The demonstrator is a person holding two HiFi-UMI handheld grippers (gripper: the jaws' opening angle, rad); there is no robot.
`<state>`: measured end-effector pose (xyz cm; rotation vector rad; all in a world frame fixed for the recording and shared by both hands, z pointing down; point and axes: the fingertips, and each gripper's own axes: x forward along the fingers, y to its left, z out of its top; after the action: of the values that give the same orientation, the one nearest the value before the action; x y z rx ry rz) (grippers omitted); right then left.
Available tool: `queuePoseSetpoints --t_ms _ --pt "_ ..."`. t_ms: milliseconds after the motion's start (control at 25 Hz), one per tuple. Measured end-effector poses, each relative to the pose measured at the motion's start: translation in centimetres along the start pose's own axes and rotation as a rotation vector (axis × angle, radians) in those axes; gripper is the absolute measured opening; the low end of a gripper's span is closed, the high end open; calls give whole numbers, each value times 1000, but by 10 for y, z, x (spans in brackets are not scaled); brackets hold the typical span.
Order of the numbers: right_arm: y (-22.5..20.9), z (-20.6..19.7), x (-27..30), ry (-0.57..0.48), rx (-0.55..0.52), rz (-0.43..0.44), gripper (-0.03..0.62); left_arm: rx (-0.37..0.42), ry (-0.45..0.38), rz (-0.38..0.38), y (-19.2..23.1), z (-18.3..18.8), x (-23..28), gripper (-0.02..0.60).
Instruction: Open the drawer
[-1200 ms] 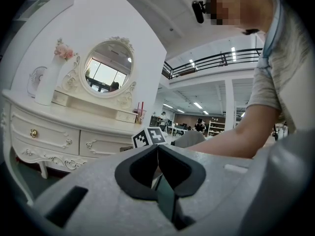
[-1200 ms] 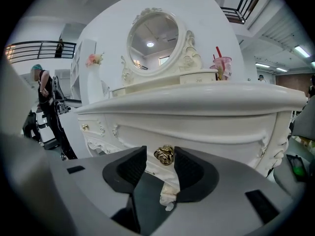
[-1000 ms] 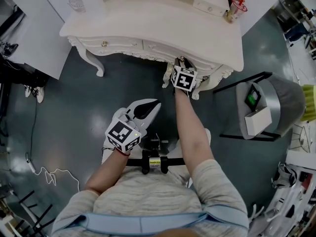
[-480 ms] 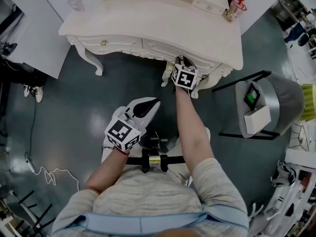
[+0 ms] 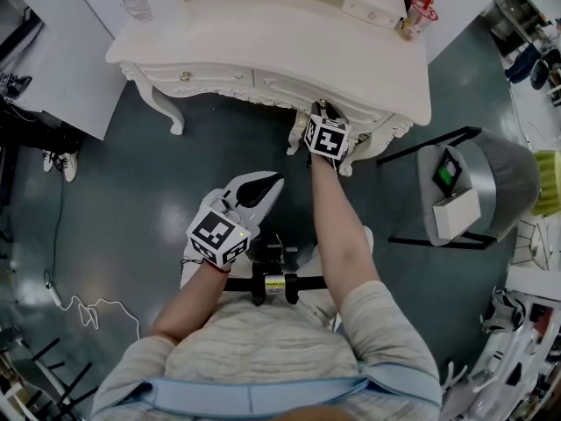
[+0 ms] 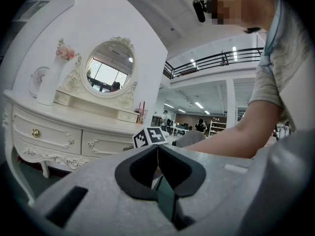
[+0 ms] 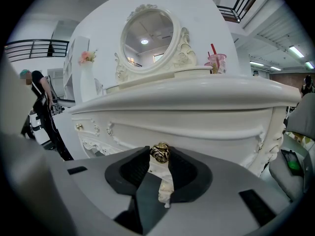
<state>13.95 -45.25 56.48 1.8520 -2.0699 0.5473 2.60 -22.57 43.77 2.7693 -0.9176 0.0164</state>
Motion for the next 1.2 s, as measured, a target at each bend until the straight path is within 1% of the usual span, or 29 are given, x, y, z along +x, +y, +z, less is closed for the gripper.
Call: queuePoseSetpoints --t_ms 240,560,1000,1200 --pt "6 -10 -17 -25 -11 -1 114 -4 -7 -5 1 1 1 14" --pt "15 -23 -39 -5 -22 23 114 0 -12 -8 -1 3 0 14" --pt "25 -41 -66 89 -8 80 114 8 -20 -25 -8 5 0 14" --pt "31 -48 -79 121 -12 122 114 16 -17 -27 -9 5 0 14"
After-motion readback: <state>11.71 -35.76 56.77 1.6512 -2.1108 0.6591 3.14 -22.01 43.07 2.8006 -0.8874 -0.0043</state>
